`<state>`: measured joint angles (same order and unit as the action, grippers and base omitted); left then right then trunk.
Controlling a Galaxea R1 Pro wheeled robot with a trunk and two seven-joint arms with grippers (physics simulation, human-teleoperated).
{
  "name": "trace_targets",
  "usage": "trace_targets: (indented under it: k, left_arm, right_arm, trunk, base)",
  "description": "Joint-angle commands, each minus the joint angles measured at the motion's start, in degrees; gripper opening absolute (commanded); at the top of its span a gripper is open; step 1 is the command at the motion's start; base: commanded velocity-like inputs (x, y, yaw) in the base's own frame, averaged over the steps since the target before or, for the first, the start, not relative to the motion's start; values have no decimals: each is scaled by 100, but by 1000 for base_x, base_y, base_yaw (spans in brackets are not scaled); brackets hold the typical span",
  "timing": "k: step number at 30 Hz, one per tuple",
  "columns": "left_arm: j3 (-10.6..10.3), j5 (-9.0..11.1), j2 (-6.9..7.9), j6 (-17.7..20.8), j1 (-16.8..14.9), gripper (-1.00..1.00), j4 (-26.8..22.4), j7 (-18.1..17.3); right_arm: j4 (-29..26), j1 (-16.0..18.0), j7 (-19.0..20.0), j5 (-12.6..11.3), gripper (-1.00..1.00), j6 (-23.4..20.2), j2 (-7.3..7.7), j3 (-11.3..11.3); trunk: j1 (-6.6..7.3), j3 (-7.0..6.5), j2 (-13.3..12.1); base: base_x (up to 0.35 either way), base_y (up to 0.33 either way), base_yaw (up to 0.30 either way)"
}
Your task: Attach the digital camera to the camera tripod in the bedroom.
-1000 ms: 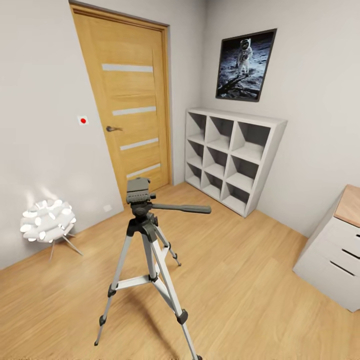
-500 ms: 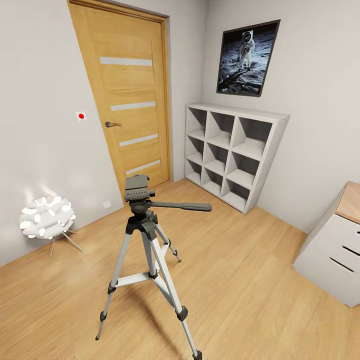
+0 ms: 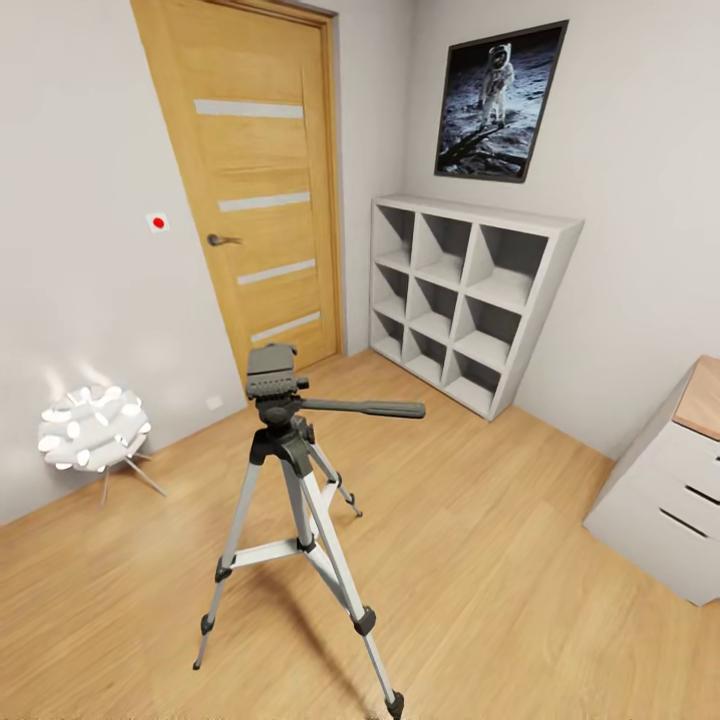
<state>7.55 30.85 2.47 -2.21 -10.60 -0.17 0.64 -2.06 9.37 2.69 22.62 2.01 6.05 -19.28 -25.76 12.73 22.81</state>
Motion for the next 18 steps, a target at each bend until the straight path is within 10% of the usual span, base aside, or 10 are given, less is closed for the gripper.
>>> trace_targets:
  k: [1,18]
  left_arm:
    - [45,-35,-1,-16,-4,-100,2,-2]
    - [45,-35,-1,-16,-4,-100,9,-3]
  right_arm:
    - [3,4,21,42,100,18,2,-49]
    - [3,4,21,49,100,18,2,-49]
  trunk:
    - [-2,20,10]
    - [-2,179,10]
  base:
    - [0,0,0]
    - [0,0,0]
